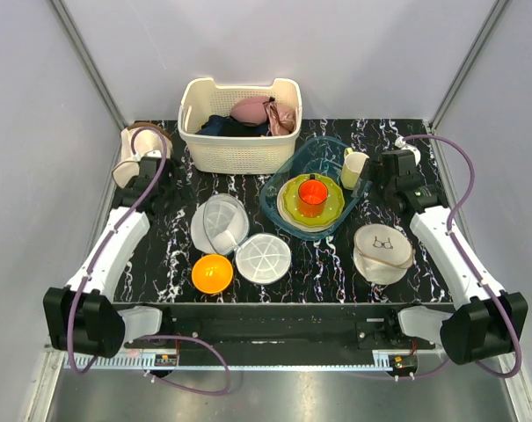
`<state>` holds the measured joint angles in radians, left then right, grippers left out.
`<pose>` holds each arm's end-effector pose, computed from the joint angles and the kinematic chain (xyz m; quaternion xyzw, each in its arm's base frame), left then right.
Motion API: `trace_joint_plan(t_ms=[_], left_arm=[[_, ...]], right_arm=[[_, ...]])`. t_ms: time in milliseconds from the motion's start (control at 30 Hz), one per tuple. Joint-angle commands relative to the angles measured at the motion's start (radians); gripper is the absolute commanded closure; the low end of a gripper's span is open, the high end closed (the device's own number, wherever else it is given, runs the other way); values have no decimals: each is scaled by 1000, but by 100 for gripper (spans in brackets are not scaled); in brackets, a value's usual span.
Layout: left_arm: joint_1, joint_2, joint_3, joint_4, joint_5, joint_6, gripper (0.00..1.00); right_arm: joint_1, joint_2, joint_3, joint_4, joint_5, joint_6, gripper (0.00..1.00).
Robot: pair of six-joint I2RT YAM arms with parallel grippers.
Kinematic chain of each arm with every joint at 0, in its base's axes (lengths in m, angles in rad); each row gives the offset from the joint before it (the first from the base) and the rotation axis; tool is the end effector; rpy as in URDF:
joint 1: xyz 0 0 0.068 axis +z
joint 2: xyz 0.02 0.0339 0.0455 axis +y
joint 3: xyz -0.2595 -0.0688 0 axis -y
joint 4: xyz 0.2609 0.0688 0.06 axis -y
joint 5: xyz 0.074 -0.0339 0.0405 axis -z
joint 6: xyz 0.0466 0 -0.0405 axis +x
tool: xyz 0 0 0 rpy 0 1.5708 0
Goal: Unzip the laundry bag and remove the bra
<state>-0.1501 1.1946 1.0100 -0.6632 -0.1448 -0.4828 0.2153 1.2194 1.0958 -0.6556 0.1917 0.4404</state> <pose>0.2696 -0.0340 0.2759 -0.1797 0.9158 -0.0455 0.3563 0.2776 0.0516 0.3004 0.1398 0.9085 0.0400 0.3918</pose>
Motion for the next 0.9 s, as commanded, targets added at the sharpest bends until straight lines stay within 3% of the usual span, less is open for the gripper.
trace_joint_plan(t_ms=[0, 167, 300, 333, 433, 600, 767, 833, 867], left_arm=[[46, 103, 133, -76, -128, -4, 1], [87, 172, 274, -145, -132, -46, 1], [130, 243, 386, -116, -130, -10, 1], [142, 320, 427, -143, -136, -7, 1], [173, 480, 654, -245, -122, -23, 1], [190, 661, 919, -311, -246, -65, 1], [188, 793, 989, -360, -459, -82, 1], [192, 847, 993, -351, -457, -62, 2], [192, 868, 999, -349, -434, -51, 10]], right_arm=[[2, -38, -4, 50, -29, -8, 0], [4, -49, -25, 68, -63, -9, 0], [4, -64, -37, 112, -210, -35, 0], [4, -66, -40, 123, -237, -34, 0], [4, -64, -40, 145, -279, -20, 0], [2, -63, -40, 165, -285, -11, 0], [2, -52, -50, 195, -307, 0, 0], [4, -43, -50, 201, -314, 3, 0], [4, -32, -48, 211, -317, 1, 0]])
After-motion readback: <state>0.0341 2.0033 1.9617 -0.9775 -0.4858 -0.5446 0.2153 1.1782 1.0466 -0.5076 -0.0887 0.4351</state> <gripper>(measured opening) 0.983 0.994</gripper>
